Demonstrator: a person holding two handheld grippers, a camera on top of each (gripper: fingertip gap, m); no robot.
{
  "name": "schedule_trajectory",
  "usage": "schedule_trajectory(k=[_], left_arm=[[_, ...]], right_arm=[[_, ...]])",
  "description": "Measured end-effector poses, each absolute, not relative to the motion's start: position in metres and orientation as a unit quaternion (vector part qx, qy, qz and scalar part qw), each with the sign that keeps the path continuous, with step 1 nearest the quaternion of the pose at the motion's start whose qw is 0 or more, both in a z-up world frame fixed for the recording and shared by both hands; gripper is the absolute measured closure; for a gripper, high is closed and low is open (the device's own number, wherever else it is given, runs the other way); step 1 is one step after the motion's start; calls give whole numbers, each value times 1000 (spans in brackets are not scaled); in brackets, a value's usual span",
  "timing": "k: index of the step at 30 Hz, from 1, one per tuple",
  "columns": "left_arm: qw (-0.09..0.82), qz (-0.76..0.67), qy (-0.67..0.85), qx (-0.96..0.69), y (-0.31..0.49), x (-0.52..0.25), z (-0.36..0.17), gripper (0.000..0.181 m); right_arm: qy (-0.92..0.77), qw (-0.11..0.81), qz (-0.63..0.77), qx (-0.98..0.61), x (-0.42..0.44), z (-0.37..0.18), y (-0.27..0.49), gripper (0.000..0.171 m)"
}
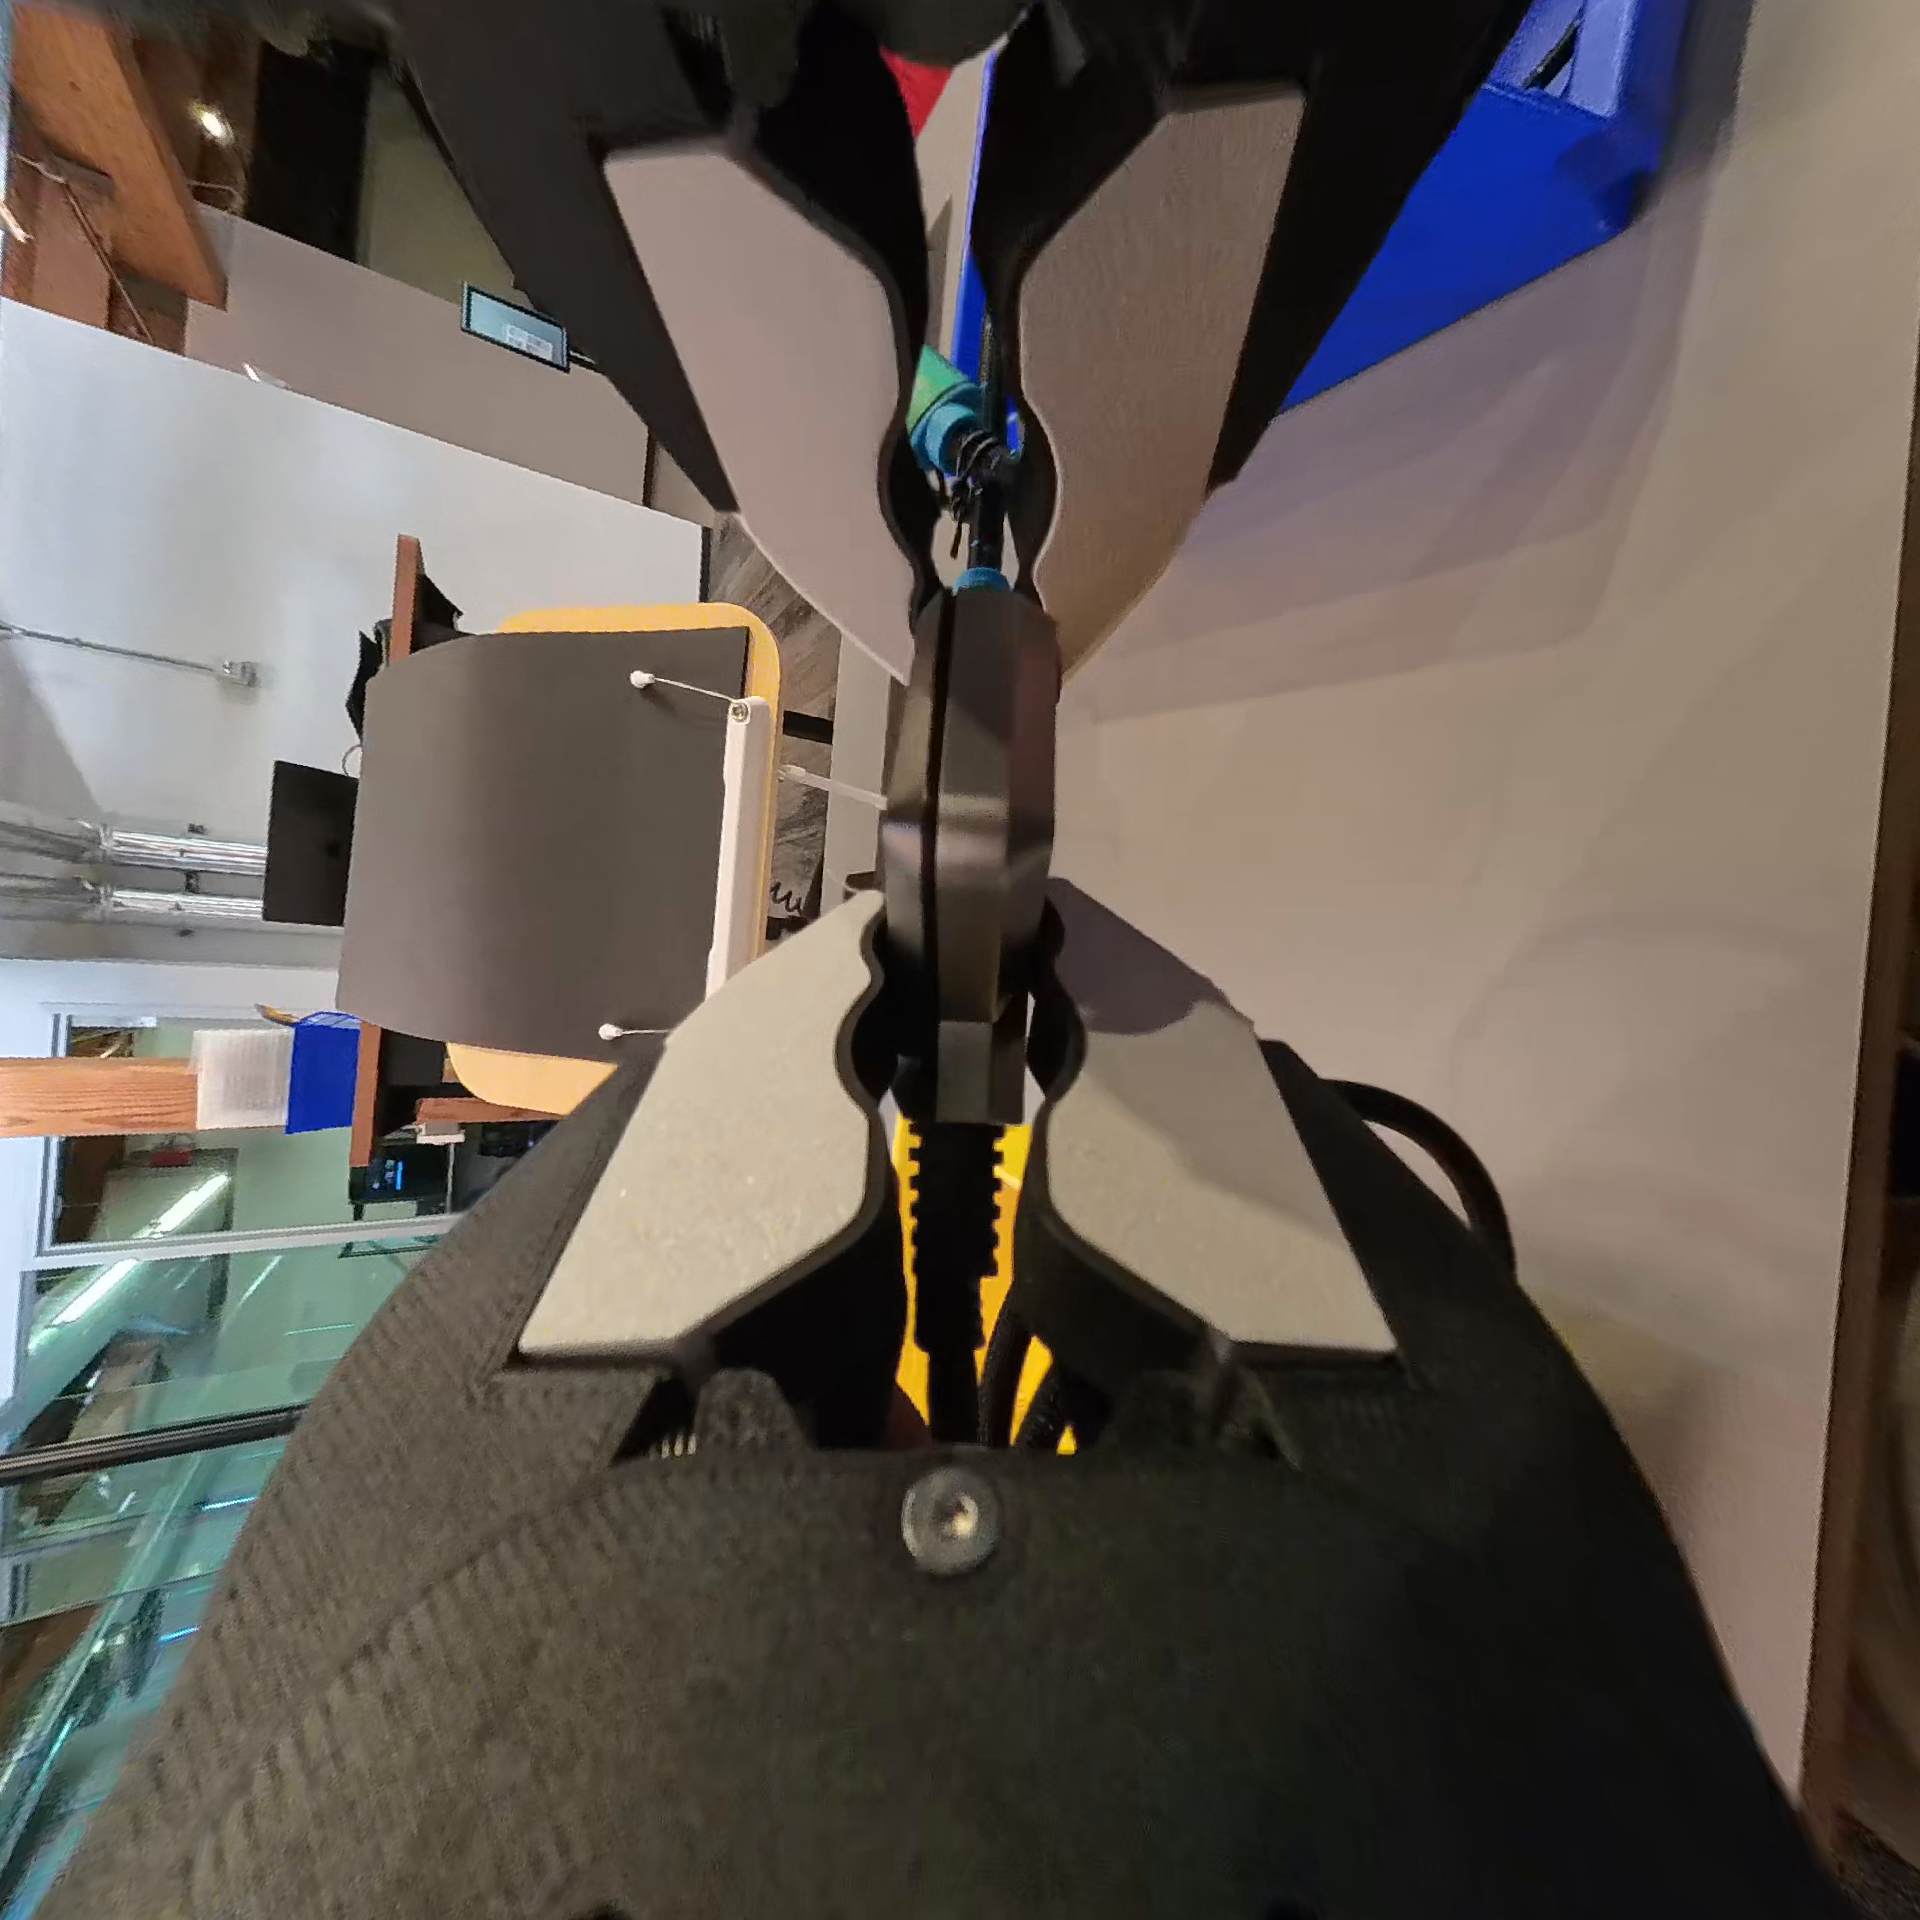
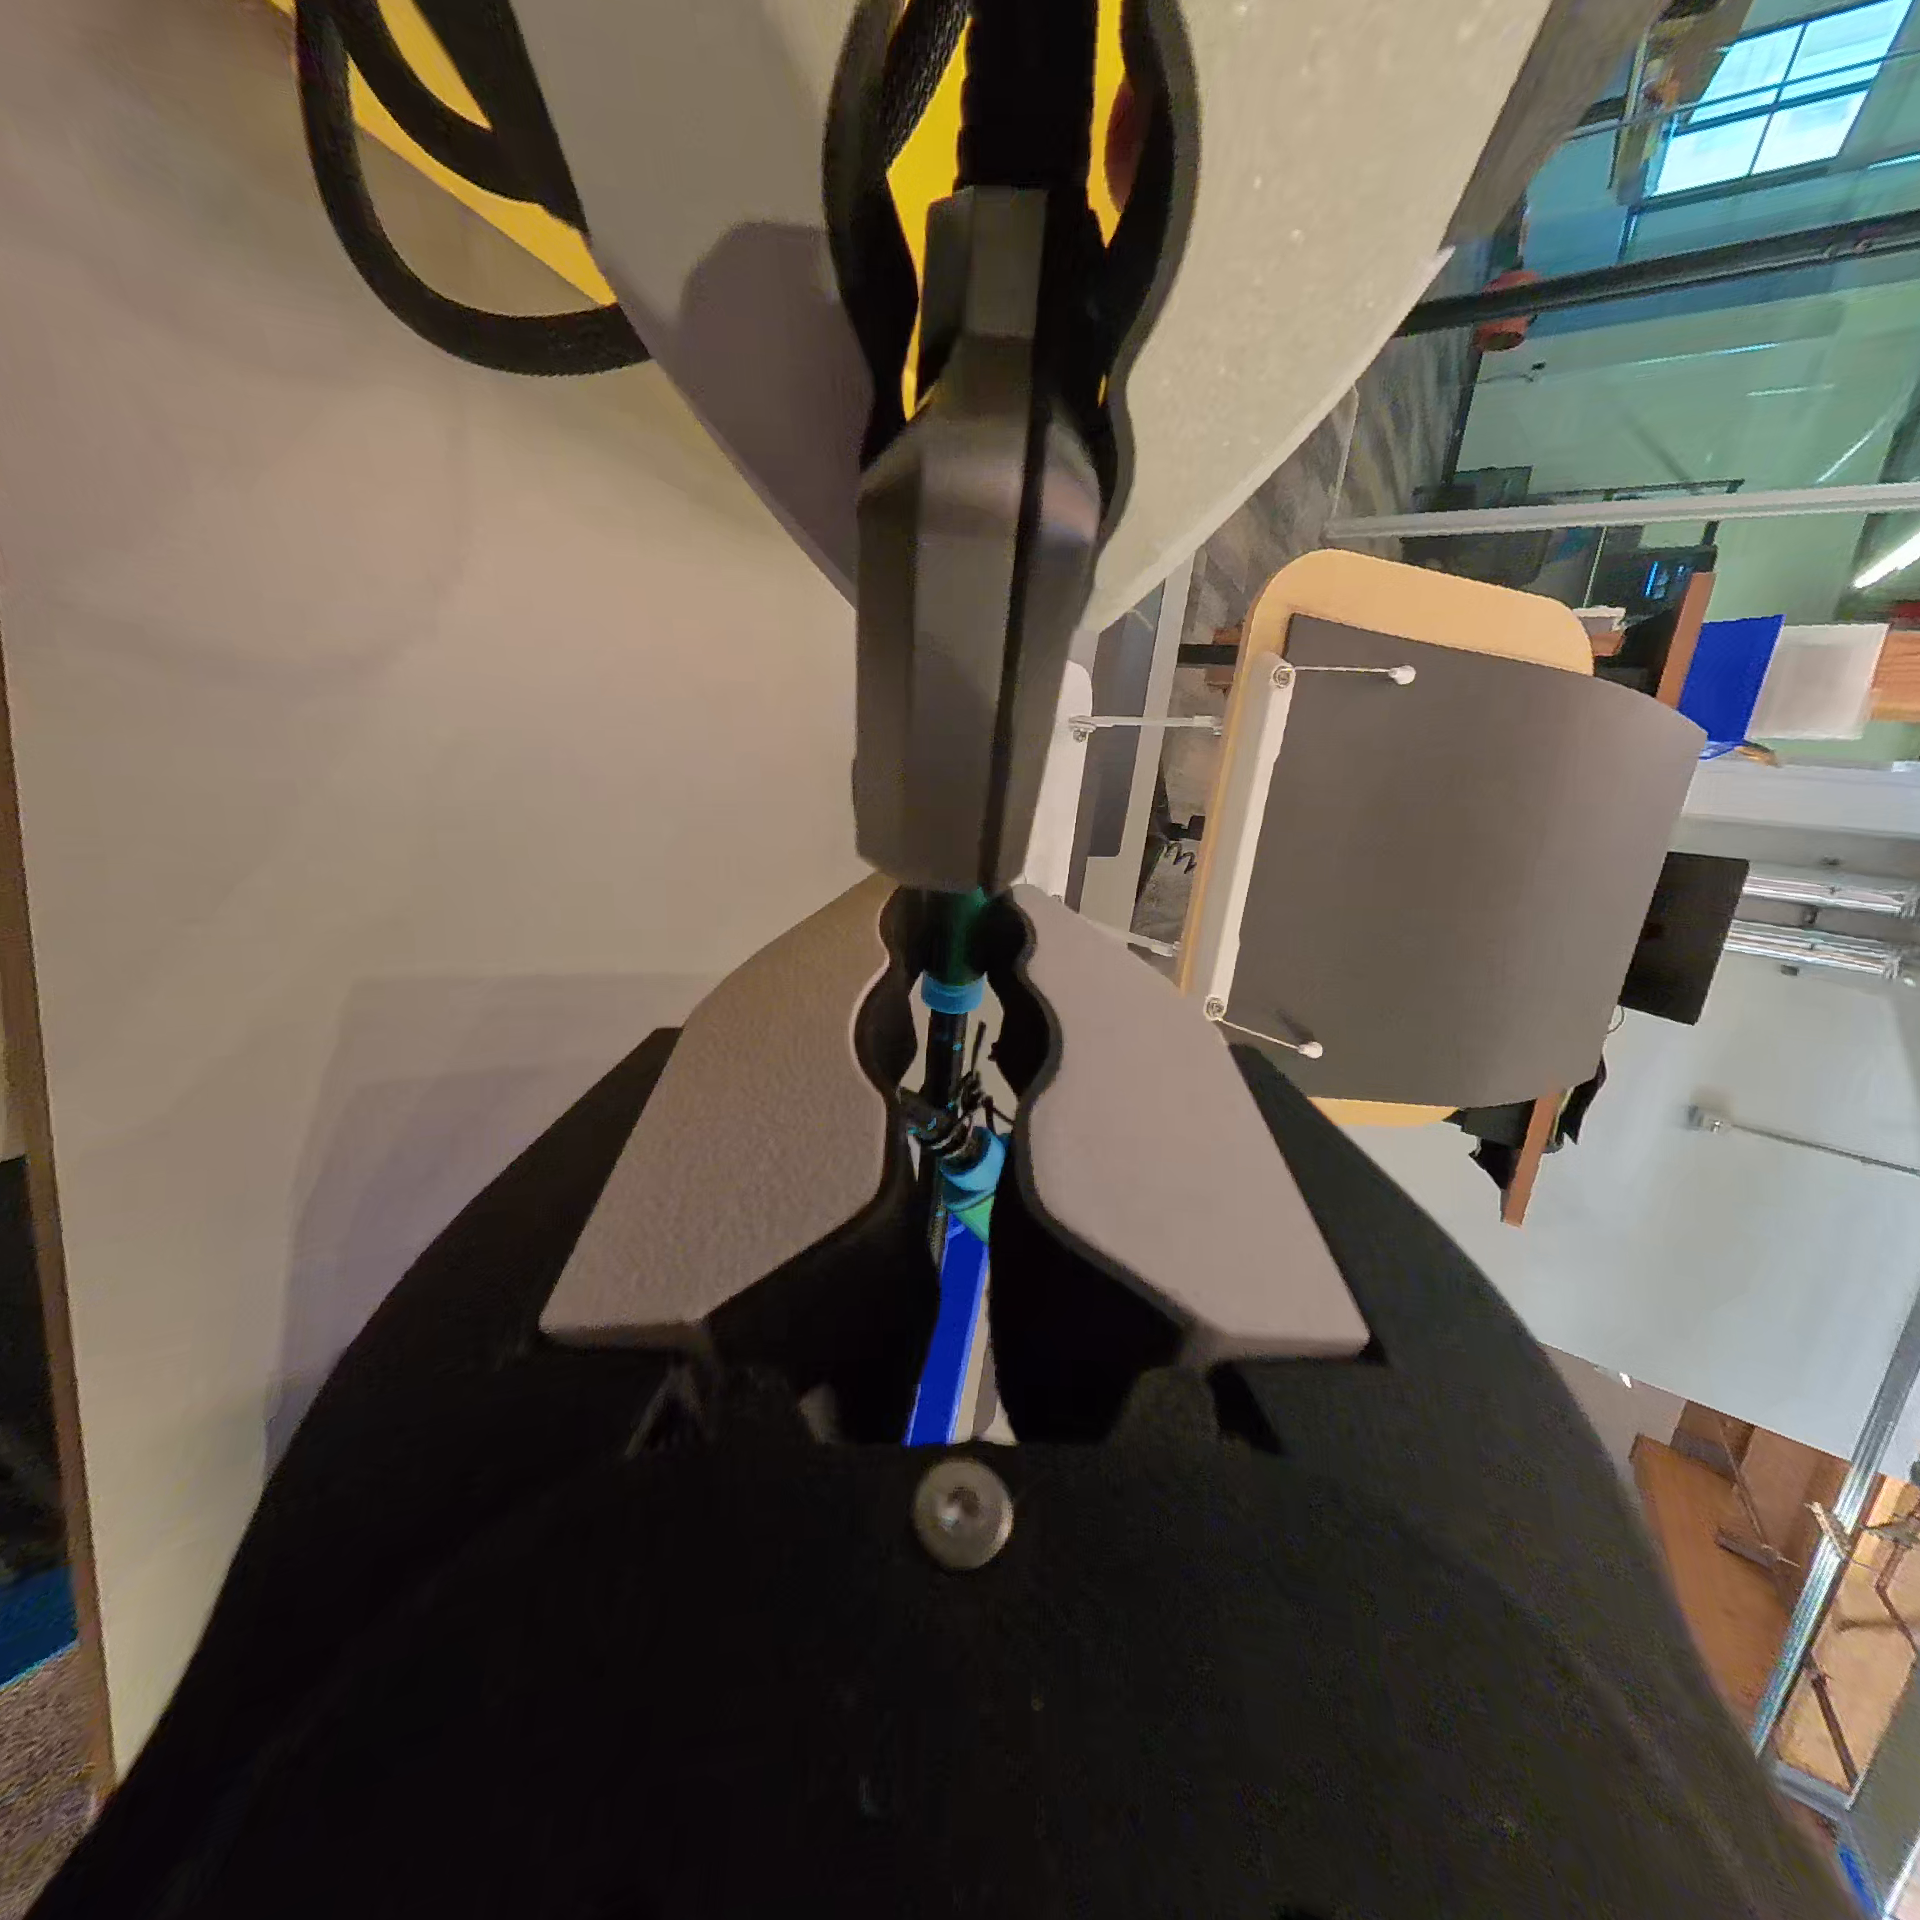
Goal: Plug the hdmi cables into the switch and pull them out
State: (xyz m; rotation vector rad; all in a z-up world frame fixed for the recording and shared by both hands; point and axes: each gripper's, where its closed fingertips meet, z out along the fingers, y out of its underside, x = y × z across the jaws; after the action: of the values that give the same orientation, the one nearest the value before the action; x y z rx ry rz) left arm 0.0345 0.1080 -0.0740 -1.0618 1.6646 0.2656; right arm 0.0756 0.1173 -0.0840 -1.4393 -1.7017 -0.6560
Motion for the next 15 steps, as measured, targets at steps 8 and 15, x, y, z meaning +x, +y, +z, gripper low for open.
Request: schedule_trajectory(k=[8, 15], left_arm=[[573, 92, 628, -519, 145, -6, -51, 160], [571, 87, 644, -501, 148, -21, -48, 160]], right_arm=[[-637, 414, -225, -610, 124, -74, 136, 161], [-576, 435, -168, -671, 173, -44, 145, 161]])
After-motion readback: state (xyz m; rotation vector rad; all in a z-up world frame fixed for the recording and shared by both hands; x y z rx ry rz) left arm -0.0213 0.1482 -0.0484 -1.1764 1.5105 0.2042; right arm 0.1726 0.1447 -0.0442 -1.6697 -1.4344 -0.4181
